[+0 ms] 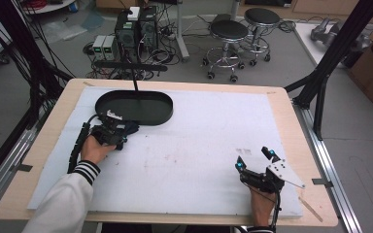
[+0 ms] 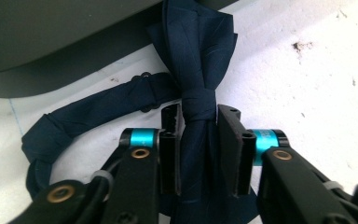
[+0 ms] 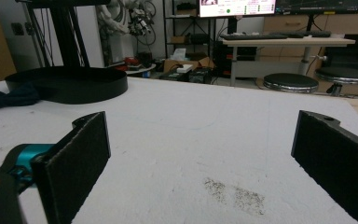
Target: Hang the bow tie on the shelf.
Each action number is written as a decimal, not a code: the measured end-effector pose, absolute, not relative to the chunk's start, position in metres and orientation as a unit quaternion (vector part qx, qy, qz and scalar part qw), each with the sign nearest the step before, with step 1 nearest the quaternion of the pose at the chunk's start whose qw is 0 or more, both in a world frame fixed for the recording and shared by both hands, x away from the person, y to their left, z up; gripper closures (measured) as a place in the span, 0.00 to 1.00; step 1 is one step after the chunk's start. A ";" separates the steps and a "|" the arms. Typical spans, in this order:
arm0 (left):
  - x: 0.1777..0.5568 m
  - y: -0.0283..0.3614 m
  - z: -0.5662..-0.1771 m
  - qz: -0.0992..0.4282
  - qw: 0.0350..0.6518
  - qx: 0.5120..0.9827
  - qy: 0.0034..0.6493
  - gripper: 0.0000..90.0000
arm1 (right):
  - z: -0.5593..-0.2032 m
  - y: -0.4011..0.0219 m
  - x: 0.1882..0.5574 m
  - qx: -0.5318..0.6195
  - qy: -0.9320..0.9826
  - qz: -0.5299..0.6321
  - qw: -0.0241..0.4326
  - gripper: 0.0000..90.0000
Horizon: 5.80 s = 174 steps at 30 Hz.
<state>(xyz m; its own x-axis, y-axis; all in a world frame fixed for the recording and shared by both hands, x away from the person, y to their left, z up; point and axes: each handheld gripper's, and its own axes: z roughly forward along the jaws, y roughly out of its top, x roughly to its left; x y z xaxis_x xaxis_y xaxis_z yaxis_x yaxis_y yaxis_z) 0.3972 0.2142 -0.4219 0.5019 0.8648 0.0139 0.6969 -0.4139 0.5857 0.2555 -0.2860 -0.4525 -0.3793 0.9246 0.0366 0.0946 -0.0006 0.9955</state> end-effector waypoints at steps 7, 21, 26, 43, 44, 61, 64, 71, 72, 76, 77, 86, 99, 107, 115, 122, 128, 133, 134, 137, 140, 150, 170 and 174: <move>0.394 0.213 -0.419 0.176 0.272 0.833 0.448 0.83 | -0.453 -0.286 0.255 0.421 0.605 0.569 0.365 0.04; 0.384 0.216 -0.402 0.240 0.338 0.814 0.407 0.83 | -0.453 -0.286 0.255 0.423 0.604 0.569 0.363 0.04; 0.378 0.217 -0.395 0.284 0.354 0.806 0.380 0.83 | -0.453 -0.286 0.255 0.421 0.605 0.569 0.365 0.04; 0.368 0.226 -0.370 0.347 0.462 0.726 0.374 0.83 | -0.453 -0.286 0.255 0.423 0.605 0.568 0.364 0.04; 0.368 0.227 -0.369 0.347 0.468 0.721 0.374 0.83 | -0.453 -0.286 0.255 0.421 0.605 0.568 0.366 0.04; 0.375 0.230 -0.339 0.351 0.504 0.696 0.371 0.83 | -0.453 -0.285 0.255 0.423 0.604 0.568 0.364 0.04; 0.379 0.228 -0.328 0.360 0.503 0.693 0.370 0.83 | -0.453 -0.286 0.255 0.421 0.605 0.568 0.366 0.04; 0.390 0.229 -0.312 0.370 0.504 0.684 0.375 0.83 | -0.453 -0.286 0.255 0.423 0.604 0.570 0.363 0.04; 0.391 0.230 -0.311 0.371 0.504 0.684 0.375 0.83 | -0.453 -0.286 0.255 0.424 0.603 0.570 0.362 0.04; 0.395 0.230 -0.309 0.369 0.506 0.681 0.380 0.83 | -0.453 -0.286 0.255 0.424 0.603 0.570 0.362 0.04; 0.397 0.230 -0.308 0.369 0.506 0.681 0.380 0.83 | -0.453 -0.286 0.255 0.424 0.603 0.570 0.362 0.04; 0.407 0.244 -0.311 0.354 0.521 0.661 0.409 0.83 | -0.453 -0.286 0.255 0.419 0.605 0.569 0.366 0.04; 0.436 0.247 -0.293 0.362 0.521 0.654 0.413 0.83 | -0.453 -0.286 0.255 0.420 0.605 0.569 0.365 0.04; 0.451 0.245 -0.287 0.361 0.528 0.647 0.415 0.83 | -0.452 -0.286 0.255 0.423 0.607 0.568 0.361 0.04; 0.463 0.236 -0.287 0.354 0.532 0.648 0.414 0.83 | -0.452 -0.286 0.256 0.421 0.606 0.569 0.363 0.04; 0.469 0.227 -0.286 0.346 0.543 0.644 0.413 0.83 | -0.452 -0.286 0.256 0.422 0.607 0.568 0.363 0.04; 0.472 0.219 -0.292 0.339 0.544 0.649 0.410 0.83 | -0.452 -0.286 0.256 0.422 0.607 0.567 0.363 0.04; 0.473 0.208 -0.296 0.331 0.548 0.653 0.406 0.83 | -0.452 -0.286 0.256 0.422 0.606 0.568 0.363 0.04; 0.474 0.207 -0.297 0.331 0.547 0.654 0.405 0.83 | -0.452 -0.286 0.256 0.422 0.607 0.567 0.364 0.04; 0.475 0.205 -0.302 0.328 0.542 0.661 0.403 0.83 | -0.452 -0.286 0.256 0.421 0.606 0.569 0.362 0.04; 0.475 0.206 -0.308 0.322 0.549 0.653 0.411 0.83 | -0.452 -0.286 0.256 0.422 0.606 0.569 0.362 0.04; 0.474 0.205 -0.322 0.314 0.540 0.663 0.412 0.83 | -0.453 -0.286 0.255 0.423 0.605 0.569 0.362 0.04; 0.472 0.208 -0.347 0.304 0.512 0.683 0.423 0.83 | -0.453 -0.286 0.255 0.421 0.605 0.570 0.364 0.04; 0.470 0.212 -0.350 0.300 0.510 0.683 0.429 0.83 | -0.453 -0.286 0.255 0.421 0.605 0.569 0.364 0.04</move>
<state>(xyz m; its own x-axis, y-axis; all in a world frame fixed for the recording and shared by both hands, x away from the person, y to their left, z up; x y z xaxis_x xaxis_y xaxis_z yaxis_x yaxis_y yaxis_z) 0.4700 0.2124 -0.3504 0.4516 0.8918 -0.0280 0.2802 -0.1120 0.9534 0.2552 -0.2860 -0.4526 -0.3799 0.9242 0.0392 0.0949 -0.0032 0.9955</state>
